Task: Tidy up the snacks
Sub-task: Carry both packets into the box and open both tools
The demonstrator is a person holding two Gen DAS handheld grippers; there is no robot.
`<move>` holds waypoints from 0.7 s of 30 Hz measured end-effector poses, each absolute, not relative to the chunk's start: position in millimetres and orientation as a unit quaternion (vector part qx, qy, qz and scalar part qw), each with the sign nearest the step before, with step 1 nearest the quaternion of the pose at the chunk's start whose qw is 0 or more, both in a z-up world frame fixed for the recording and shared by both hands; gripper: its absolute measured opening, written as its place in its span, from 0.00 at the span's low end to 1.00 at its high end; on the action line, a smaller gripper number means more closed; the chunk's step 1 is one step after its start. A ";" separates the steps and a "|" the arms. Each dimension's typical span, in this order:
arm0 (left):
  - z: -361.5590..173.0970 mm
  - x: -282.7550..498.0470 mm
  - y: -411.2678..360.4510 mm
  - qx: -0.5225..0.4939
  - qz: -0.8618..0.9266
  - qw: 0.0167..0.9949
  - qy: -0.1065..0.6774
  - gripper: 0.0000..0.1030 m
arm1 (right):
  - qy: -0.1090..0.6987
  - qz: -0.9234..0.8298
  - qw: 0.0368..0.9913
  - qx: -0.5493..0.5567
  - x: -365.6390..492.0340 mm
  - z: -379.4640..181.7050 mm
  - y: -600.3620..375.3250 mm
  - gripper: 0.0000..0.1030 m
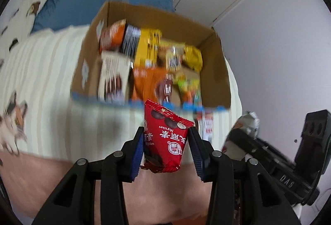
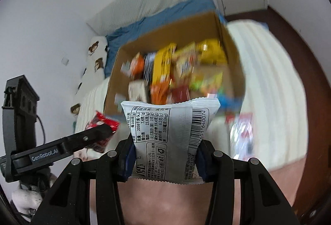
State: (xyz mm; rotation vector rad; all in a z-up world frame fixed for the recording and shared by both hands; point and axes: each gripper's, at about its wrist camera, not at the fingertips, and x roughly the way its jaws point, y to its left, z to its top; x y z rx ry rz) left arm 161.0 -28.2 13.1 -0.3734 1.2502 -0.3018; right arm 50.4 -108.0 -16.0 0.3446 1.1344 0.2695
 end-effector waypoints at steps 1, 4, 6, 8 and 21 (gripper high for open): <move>15.1 173.0 -27.7 -0.169 -0.136 0.787 0.578 0.38 | 0.532 0.124 0.823 0.156 63.4 -11.6 -109.0 0.49; 16.4 207.9 -19.9 -0.155 -0.119 0.788 0.583 0.38 | 0.533 0.112 0.827 0.136 105.0 -8.8 -110.1 0.49; 10.4 228.9 -15.1 -0.139 -0.103 0.788 0.591 0.38 | 0.538 0.102 0.828 0.124 130.6 -11.2 -111.8 0.49; 0.4 247.7 -12.4 -0.127 -0.090 0.786 0.599 0.38 | 0.545 0.090 0.826 0.114 156.4 -17.4 -113.8 0.49; -60.5 322.3 -1.8 -0.075 -0.044 0.760 0.644 0.38 | 0.609 0.053 0.787 0.086 246.7 -105.1 -109.8 0.54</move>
